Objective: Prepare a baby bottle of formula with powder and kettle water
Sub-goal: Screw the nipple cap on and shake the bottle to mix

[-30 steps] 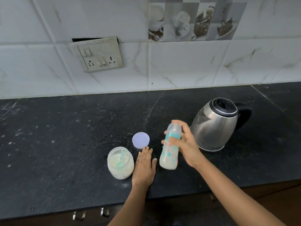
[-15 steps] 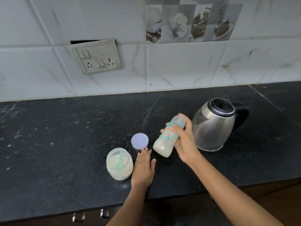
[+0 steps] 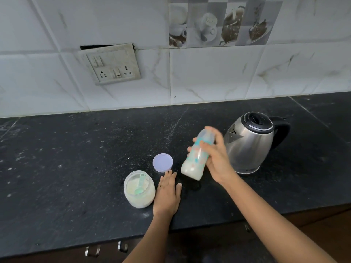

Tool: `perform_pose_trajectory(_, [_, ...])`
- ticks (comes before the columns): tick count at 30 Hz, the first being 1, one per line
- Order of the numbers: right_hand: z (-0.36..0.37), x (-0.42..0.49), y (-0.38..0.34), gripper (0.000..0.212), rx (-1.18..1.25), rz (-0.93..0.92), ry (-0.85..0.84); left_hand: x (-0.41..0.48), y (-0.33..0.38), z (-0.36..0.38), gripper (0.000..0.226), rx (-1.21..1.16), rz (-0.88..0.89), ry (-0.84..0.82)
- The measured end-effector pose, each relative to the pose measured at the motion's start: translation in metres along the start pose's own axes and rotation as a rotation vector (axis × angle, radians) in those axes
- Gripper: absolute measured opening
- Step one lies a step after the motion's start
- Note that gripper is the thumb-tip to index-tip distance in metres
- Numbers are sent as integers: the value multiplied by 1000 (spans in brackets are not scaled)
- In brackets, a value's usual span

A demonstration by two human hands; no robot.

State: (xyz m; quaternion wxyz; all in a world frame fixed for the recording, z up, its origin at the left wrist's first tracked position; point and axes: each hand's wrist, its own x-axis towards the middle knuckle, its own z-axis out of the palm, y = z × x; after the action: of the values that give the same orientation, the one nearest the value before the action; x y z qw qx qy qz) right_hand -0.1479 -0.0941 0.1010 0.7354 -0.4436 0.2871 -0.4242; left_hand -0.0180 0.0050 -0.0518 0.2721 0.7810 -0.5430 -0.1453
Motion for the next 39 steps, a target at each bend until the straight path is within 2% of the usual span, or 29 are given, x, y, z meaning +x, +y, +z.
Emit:
perform_pose_trajectory(2, [2, 5, -1, 54, 97, 1, 72, 0, 1, 0, 50, 2, -4, 2])
perform_pose_trajectory(6, [3, -11, 8, 60, -210, 52, -256, 0, -2, 0, 53, 4, 12, -22])
perform_pose_trajectory(7, [3, -9, 8, 60, -195, 42, -244, 0, -2, 0, 52, 5, 12, -18])
perform_pose_trajectory(10, [5, -1, 5, 52, 56, -7, 37, 0, 0, 1, 50, -3, -6, 3])
perform_pose_trajectory(11, [4, 0, 6, 50, 78, -7, 62, 0, 0, 0, 50, -3, -7, 6])
perform_pose_trajectory(15, [5, -13, 9, 55, -174, 30, -209, 0, -3, 1, 51, 10, 16, -17])
perform_pose_trajectory(16, [4, -9, 8, 55, -152, 6, -178, 0, -2, 1, 51, 9, 13, -8])
perform_pose_trajectory(19, [3, 0, 6, 47, 111, -28, 96, 0, 0, 0, 50, 11, -2, 13])
perform_pose_trajectory(20, [2, 0, 8, 46, 142, -14, 88, 0, 0, 0, 50, 10, 2, 13])
perform_pose_trajectory(23, [1, -12, 8, 54, -77, 52, -208, 0, -1, 0, 51, 1, 15, -6])
perform_pose_trajectory(24, [3, -12, 6, 55, -119, 39, -243, 0, -2, 1, 51, -6, 14, -5])
perform_pose_trajectory(28, [5, 3, 0, 51, 170, -21, 34, 0, 0, 2, 49, -4, -8, 15])
perform_pose_trajectory(29, [5, 4, 1, 52, 168, -9, 6, 0, 0, 1, 50, -2, -4, 13])
perform_pose_trajectory(32, [4, -6, 0, 56, -128, 40, -286, 0, -2, 1, 52, 6, 5, -24])
perform_pose_trajectory(33, [3, -6, -1, 57, -157, 22, -304, 0, -3, 1, 52, 8, 2, -23])
perform_pose_trajectory(37, [3, 5, -3, 49, 138, -27, 46, -1, 1, 0, 49, 7, -15, 13])
perform_pose_trajectory(38, [2, 5, 0, 50, 143, -13, 39, -1, 1, 0, 49, 9, -11, 11])
perform_pose_trajectory(39, [0, 3, 4, 52, 75, 4, -37, -1, 1, -1, 50, 8, -5, 4])
